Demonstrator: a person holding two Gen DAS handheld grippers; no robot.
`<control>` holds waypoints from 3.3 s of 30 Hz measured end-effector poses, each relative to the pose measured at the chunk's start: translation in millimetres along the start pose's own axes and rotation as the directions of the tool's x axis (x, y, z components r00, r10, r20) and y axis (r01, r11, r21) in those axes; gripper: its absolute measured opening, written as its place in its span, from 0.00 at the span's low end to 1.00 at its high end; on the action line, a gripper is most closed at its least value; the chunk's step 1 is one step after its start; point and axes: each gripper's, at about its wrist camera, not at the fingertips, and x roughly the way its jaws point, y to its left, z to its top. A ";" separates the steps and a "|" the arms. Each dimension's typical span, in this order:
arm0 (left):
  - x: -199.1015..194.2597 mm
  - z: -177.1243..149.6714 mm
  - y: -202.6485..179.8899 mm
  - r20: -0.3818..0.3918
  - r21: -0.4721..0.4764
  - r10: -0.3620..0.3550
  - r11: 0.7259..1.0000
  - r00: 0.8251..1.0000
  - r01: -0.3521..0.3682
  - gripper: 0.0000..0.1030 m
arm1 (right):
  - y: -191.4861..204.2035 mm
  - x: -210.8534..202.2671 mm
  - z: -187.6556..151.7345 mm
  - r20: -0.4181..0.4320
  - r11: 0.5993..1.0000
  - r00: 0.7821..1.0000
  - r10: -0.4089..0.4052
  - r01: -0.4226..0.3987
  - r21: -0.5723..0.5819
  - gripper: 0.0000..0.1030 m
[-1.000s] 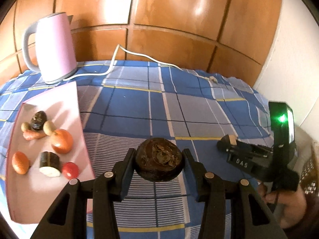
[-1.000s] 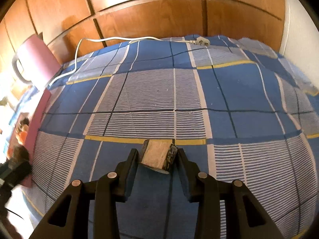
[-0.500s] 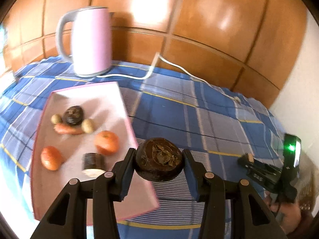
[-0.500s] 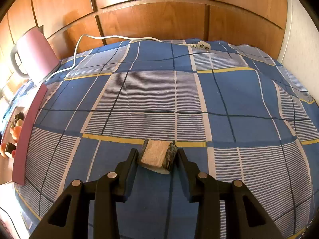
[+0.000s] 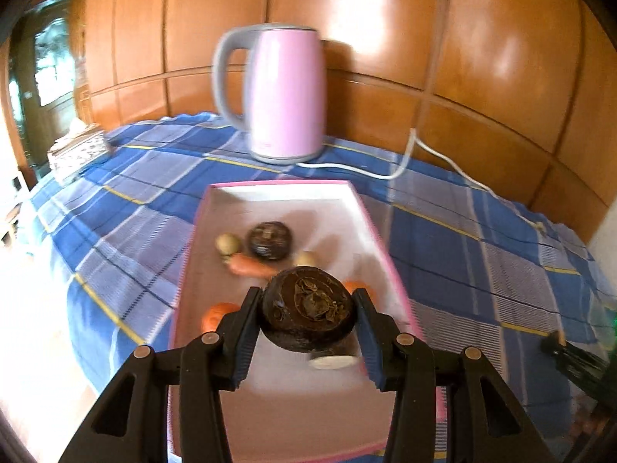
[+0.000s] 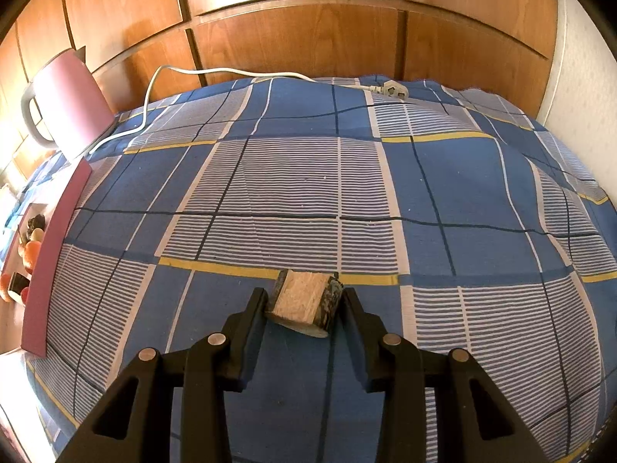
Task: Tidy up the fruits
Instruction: 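Release the dark fruit into the tray with the left gripper while the right holds the log, then carry the tan log piece with the right gripper into the tray and release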
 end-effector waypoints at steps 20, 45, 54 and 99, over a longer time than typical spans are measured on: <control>54.9 12.6 39.0 -0.117 -0.157 0.058 0.985 0.991 -0.076 0.46 | 2.2 0.7 -0.1 -0.007 1.000 1.000 -0.007 0.007 -0.006 0.38; 22.1 -2.8 45.8 -0.047 -0.244 0.149 0.957 0.988 -0.156 0.73 | 1.7 -0.6 0.0 -0.001 1.000 1.000 -0.006 0.006 0.005 0.38; 3.1 -12.3 58.6 -0.034 -0.272 0.161 0.948 0.986 -0.164 0.75 | 6.3 -1.8 1.7 -0.007 1.000 1.000 0.009 -0.009 -0.003 0.38; 4.9 -17.6 90.4 -0.063 -0.362 0.202 0.908 0.977 -0.211 0.83 | 279.5 5.9 67.9 -0.113 0.840 0.911 0.397 -0.411 -0.354 0.38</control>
